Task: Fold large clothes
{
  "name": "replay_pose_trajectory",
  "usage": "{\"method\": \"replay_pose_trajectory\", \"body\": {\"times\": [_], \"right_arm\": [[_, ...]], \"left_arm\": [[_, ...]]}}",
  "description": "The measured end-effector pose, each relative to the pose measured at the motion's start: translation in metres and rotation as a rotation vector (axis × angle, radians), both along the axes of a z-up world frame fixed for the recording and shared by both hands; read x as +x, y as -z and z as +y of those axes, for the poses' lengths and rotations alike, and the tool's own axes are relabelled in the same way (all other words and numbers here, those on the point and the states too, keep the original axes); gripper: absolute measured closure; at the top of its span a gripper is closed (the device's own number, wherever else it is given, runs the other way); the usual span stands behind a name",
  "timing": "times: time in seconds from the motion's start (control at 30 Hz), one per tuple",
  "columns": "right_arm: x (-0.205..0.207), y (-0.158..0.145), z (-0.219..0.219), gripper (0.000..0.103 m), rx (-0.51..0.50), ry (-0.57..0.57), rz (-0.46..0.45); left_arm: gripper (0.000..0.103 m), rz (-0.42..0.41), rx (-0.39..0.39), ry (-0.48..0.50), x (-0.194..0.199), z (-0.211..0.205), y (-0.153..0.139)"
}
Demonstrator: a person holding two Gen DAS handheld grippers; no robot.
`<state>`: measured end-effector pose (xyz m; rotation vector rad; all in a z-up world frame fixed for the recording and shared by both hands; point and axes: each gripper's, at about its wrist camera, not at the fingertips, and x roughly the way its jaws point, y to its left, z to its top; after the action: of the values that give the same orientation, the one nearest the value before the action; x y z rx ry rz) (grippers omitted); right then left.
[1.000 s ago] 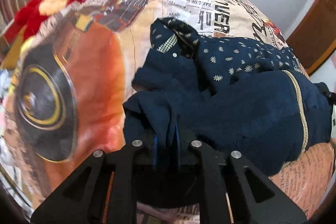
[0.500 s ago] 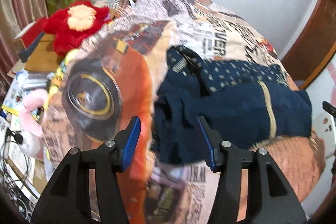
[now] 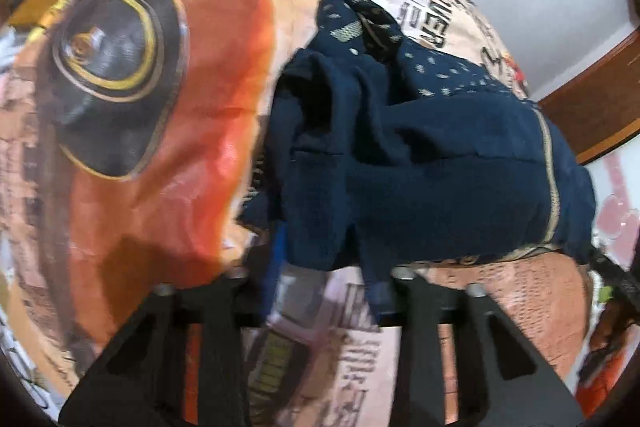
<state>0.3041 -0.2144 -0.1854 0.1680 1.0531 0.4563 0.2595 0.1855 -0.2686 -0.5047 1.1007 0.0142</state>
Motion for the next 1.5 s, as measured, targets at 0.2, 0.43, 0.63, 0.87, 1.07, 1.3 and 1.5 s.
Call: {"method": "replay_pose_trajectory", "body": {"times": [0.2,0.43,0.63,0.87,1.07,1.3,1.5], "right_arm": [[-0.001,-0.007,0.018,0.094,-0.032,-0.045,-0.074],[0.014,-0.052,0.025,0.098,-0.045,-0.094,-0.227],[0.045,-0.075,0.023,0.099,-0.032,-0.07,-0.303],[0.092,-0.089,0.022,0.099,-0.053,-0.007,-0.363],[0.146,-0.069,0.015,0.099,-0.093,0.061,-0.329],[0.205,-0.009,0.013,0.1,-0.112,0.097,-0.195],[0.226,0.022,0.016,0.099,-0.142,0.064,-0.131]], "left_arm": [[0.095,-0.064,0.116,0.064,0.0,-0.015,-0.024],[0.098,-0.224,0.171,0.079,0.01,-0.016,-0.091],[0.1,-0.286,0.221,0.1,0.045,-0.025,-0.123],[0.1,-0.37,0.29,0.053,0.094,-0.029,-0.149],[0.1,-0.329,0.329,-0.037,0.154,-0.012,-0.131],[0.1,-0.134,0.277,-0.086,0.215,0.014,-0.046],[0.1,-0.057,0.319,-0.008,0.225,0.005,-0.005]]}}
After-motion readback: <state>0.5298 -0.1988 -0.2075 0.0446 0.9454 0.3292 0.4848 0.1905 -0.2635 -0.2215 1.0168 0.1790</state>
